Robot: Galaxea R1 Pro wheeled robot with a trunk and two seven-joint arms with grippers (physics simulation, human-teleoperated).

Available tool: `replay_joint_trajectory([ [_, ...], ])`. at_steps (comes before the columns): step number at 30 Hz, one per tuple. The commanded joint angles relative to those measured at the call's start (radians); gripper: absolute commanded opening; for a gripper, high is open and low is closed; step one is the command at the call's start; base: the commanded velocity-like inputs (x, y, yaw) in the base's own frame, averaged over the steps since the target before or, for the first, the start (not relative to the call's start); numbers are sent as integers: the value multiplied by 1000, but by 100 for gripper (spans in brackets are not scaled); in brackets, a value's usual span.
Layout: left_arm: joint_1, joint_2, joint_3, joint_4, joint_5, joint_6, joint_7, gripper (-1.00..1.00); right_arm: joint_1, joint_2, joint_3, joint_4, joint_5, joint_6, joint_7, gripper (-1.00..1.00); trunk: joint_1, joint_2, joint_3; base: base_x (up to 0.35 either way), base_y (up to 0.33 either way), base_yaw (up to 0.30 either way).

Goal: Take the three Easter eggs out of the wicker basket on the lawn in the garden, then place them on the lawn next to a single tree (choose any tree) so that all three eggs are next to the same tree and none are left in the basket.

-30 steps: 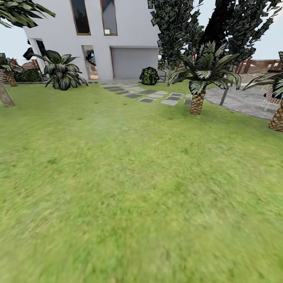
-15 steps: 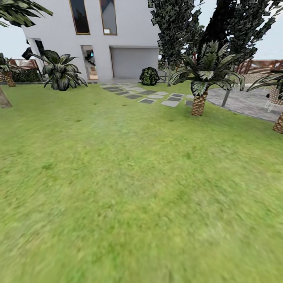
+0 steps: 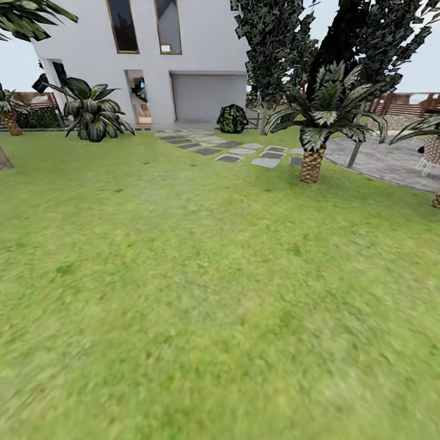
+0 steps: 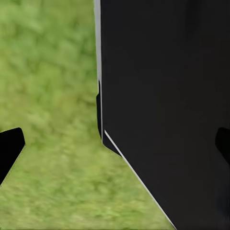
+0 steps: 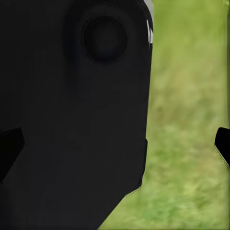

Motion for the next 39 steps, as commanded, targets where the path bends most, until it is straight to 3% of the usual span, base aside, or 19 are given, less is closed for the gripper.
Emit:
replay_joint_trajectory([
  [1, 0, 0, 1, 0, 1, 0, -1, 100, -1, 0, 0, 1, 0, -4, 0, 100, 1, 0, -1, 343, 0, 0],
  [39, 0, 0, 1, 1, 1, 0, -1, 100, -1, -4, 1, 1, 1, -3, -1, 100, 1, 0, -1, 343, 0, 25],
])
